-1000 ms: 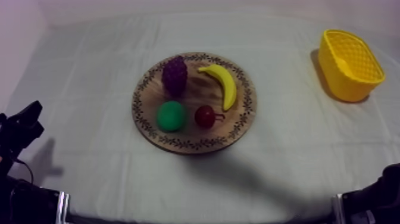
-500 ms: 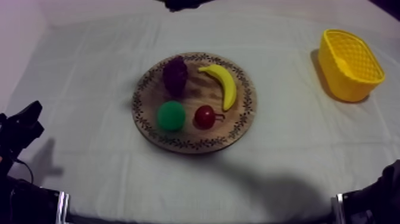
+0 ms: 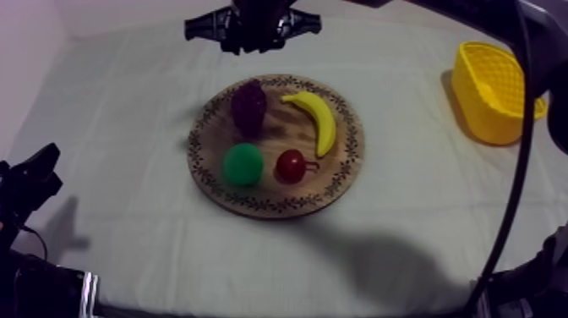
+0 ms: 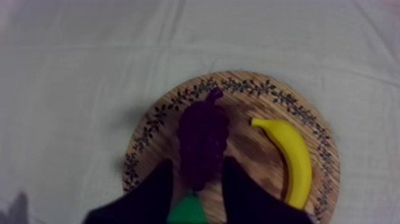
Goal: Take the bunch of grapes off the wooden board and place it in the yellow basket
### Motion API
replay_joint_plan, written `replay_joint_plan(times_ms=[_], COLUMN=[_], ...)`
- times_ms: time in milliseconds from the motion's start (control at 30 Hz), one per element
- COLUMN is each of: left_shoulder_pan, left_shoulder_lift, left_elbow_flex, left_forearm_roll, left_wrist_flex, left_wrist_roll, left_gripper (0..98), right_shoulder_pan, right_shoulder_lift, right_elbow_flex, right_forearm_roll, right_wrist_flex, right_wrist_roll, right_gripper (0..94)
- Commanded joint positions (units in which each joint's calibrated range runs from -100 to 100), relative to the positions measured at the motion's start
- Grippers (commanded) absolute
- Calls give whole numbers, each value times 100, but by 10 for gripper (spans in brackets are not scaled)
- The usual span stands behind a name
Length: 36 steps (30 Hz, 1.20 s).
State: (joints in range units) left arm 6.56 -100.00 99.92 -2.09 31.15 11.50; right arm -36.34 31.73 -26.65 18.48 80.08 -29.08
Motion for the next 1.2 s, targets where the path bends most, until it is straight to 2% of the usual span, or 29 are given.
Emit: replay_joint_plan(times_ms=[0, 167, 367, 833, 1167], left_shoulder_pan=[-1, -1, -1, -1, -1], left_shoulder_lift=[0, 0, 0, 0, 0], left_elbow_flex=[-4, -4, -4, -4, -4], left_forearm_roll=[1, 1, 1, 1, 1], left_wrist_flex=[-3, -3, -3, -3, -3], left_wrist_roll=[0, 0, 0, 0, 0], left_gripper=[1, 1, 1, 1, 1], right_shoulder_pan=[11, 32, 91, 255, 314], right_shoulder_lift=[8, 37, 113, 754, 1458], right_elbow_flex=[25, 52, 90, 250, 228], right_forearm_roll=[-91, -229, -301, -592, -666], right_wrist_flex=[-99, -170, -336, -1158, -1740], right_wrist_roll=[116, 142, 70, 40, 3], right_gripper=[476, 619, 691, 645, 645])
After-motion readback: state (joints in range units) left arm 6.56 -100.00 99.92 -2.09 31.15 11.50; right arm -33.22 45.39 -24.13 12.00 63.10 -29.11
